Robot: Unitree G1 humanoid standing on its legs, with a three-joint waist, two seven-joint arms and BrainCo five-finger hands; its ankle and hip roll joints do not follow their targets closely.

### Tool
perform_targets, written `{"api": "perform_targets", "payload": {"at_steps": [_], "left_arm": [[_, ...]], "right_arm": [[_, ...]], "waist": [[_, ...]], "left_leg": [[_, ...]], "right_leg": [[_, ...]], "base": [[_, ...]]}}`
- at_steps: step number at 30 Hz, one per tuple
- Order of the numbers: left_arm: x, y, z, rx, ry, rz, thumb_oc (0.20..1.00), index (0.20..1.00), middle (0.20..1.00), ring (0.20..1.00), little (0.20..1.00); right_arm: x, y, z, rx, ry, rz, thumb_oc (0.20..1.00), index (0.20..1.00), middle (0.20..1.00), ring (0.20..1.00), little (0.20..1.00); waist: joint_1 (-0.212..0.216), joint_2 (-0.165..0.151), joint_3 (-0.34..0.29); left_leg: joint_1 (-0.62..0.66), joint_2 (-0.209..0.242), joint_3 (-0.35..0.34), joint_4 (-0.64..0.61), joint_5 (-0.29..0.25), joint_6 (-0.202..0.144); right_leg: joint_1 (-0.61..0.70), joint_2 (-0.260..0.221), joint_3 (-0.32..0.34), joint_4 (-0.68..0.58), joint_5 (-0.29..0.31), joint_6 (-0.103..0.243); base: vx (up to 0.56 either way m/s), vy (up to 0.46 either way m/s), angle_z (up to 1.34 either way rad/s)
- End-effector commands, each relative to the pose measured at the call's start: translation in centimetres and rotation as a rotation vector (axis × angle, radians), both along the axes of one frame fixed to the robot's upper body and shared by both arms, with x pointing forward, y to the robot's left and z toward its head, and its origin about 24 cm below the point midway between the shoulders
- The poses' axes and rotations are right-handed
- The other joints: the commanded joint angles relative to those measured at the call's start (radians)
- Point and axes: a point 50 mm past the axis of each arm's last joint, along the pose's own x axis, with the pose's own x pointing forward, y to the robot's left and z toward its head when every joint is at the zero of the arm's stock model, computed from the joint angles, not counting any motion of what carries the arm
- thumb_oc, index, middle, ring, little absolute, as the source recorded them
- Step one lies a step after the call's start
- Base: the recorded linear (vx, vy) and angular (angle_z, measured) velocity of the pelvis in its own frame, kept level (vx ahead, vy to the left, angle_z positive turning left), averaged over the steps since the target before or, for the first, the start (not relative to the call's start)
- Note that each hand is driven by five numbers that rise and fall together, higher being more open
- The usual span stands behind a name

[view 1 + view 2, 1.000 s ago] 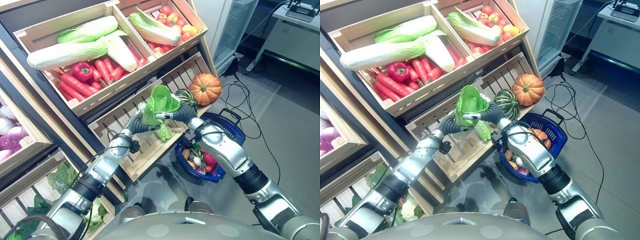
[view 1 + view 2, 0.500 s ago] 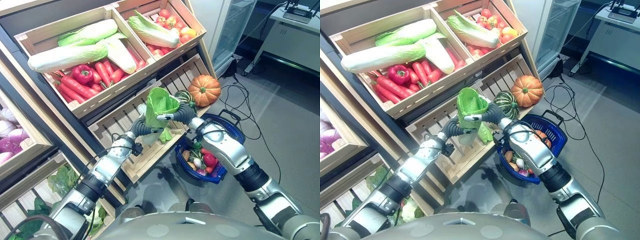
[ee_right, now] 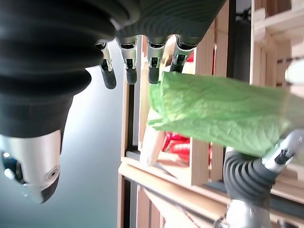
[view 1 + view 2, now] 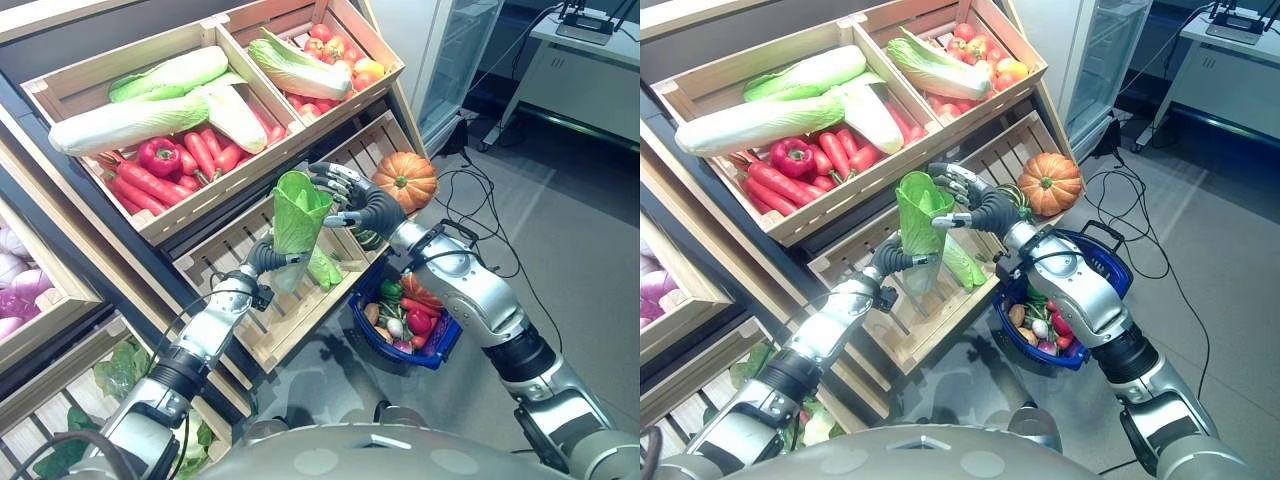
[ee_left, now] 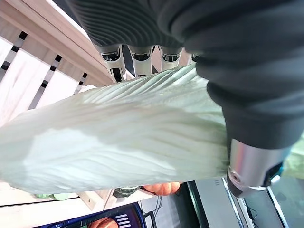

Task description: Pick up fruits and vegetables into the basket

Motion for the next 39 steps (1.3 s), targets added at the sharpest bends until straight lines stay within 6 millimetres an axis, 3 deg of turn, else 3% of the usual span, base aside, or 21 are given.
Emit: {"api": "perform_targets", "payload": {"at_steps": [1,8,13,17,20,21,29,34,39], "left_arm": [[2.3,1.3,3.0,-0.037,-0.136,0.054,0.200,0.200,0.200,0.200,0.200],[2.3,1.4,3.2,-0.038,-0.148,0.065,0.200,0.200,0.200,0.200,0.200],[2.4,1.2,3.8,-0.042,-0.190,0.076,0.200,0.200,0.200,0.200,0.200],[2.6,0.6,4.7,-0.048,-0.247,0.088,0.200,0.200,0.200,0.200,0.200],[2.7,0.0,5.4,-0.072,-0.285,0.101,0.200,0.200,0.200,0.200,0.200],[2.6,-0.2,5.9,-0.087,-0.306,0.112,0.200,0.200,0.200,0.200,0.200],[2.5,0.4,6.7,-0.101,-0.320,0.164,0.200,0.200,0.200,0.200,0.200],[2.1,1.1,6.3,-0.107,-0.308,0.192,0.200,0.200,0.200,0.200,0.200],[1.8,1.3,6.4,-0.099,-0.320,0.178,0.200,0.200,0.200,0.200,0.200]], "right_arm": [[-1.5,1.4,4.1,0.165,-0.130,0.140,1.000,1.000,1.000,1.000,1.000],[-1.6,1.9,2.5,0.131,-0.068,0.148,1.000,1.000,1.000,1.000,1.000],[-1.1,1.4,0.7,0.007,-0.102,0.001,1.000,1.000,1.000,1.000,1.000],[-0.4,0.5,0.6,-0.043,-0.210,-0.200,1.000,1.000,1.000,1.000,1.000],[0.0,-0.5,1.8,-0.057,-0.384,-0.367,1.000,1.000,1.000,1.000,1.000],[-0.3,-1.2,3.2,-0.025,-0.494,-0.432,1.000,1.000,1.000,1.000,1.000],[-2.4,-3.1,7.9,0.098,-0.754,-0.532,1.000,1.000,1.000,1.000,1.000],[-2.1,-4.4,7.5,0.114,-0.680,-0.580,1.000,1.000,1.000,1.000,1.000],[-1.0,-3.6,3.9,0.136,-0.346,-0.421,1.000,1.000,1.000,1.000,1.000]], "waist": [[0.003,-0.050,-0.004],[0.004,-0.048,-0.004],[-0.003,-0.043,0.000],[-0.011,-0.036,0.009],[-0.020,-0.027,0.020],[-0.026,-0.020,0.027],[-0.042,-0.009,0.036],[-0.044,-0.009,0.029],[-0.037,-0.015,0.028]], "left_leg": [[-0.006,-0.037,0.056,0.084,-0.146,0.054],[-0.005,-0.038,0.051,0.083,-0.145,0.054],[-0.007,-0.040,0.052,0.080,-0.143,0.057],[-0.007,-0.040,0.055,0.081,-0.143,0.061],[-0.005,-0.042,0.057,0.083,-0.152,0.064],[-0.002,-0.043,0.058,0.080,-0.155,0.066],[0.001,-0.050,0.064,0.073,-0.163,0.069],[0.004,-0.050,0.066,0.072,-0.163,0.068],[-0.003,-0.049,0.063,0.081,-0.163,0.067]], "right_leg": [[0.041,-0.066,0.004,-0.032,0.000,0.089],[0.041,-0.067,0.002,-0.029,-0.002,0.088],[0.037,-0.066,0.005,-0.028,-0.005,0.089],[0.034,-0.067,0.009,-0.028,-0.005,0.087],[0.030,-0.070,0.014,-0.028,-0.005,0.085],[0.028,-0.072,0.017,-0.028,-0.004,0.085],[0.024,-0.076,0.027,-0.025,-0.007,0.090],[0.028,-0.074,0.033,-0.026,-0.008,0.092],[0.023,-0.074,0.029,-0.022,-0.010,0.093]], "base": [[0.00,0.000,0.00],[0.00,0.000,0.00],[0.00,0.000,0.00],[-0.02,0.027,-0.01],[-0.02,0.057,-0.03],[-0.02,0.062,-0.03],[-0.01,0.030,-0.05],[0.01,-0.003,-0.07],[0.00,-0.009,-0.01]]}}
